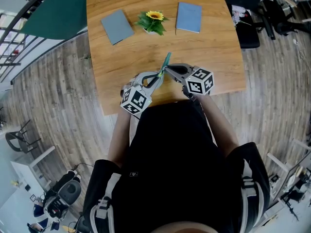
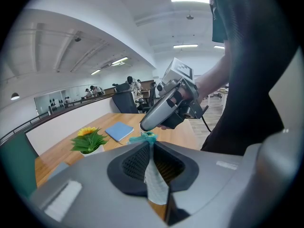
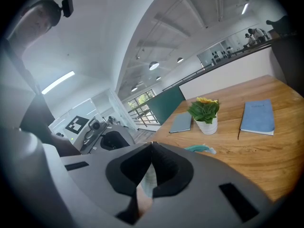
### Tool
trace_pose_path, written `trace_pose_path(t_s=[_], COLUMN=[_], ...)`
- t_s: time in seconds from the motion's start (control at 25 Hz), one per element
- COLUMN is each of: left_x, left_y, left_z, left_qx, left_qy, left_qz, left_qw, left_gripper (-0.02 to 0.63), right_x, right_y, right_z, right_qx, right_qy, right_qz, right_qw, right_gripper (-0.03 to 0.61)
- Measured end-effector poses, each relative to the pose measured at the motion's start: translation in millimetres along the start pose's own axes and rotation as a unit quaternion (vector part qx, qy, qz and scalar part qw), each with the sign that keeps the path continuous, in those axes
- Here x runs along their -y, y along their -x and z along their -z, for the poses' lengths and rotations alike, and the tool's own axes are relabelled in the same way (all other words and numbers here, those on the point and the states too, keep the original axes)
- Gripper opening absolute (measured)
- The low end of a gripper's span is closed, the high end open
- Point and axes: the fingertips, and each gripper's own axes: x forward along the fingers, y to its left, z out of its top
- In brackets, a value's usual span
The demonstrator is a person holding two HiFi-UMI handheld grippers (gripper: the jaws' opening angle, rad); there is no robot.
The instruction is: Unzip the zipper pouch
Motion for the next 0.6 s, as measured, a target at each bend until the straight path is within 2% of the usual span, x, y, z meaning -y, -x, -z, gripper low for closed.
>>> trace_pose_path(t_s=[0.6], left_x=[-0.1], left_y=[4.1], left_z=[-3.3], left_qx=[0.004], left_qy=[-0.002], left_qz=[0.0], left_qw=[1.0], left_gripper=[0.029], right_x=[6.1], right_y=[0.0], right_z=[-1.9], right_qx=[0.002], right_qy=[0.001], right_qz=[0.006], right_qw=[1.0], right_gripper=[0.006])
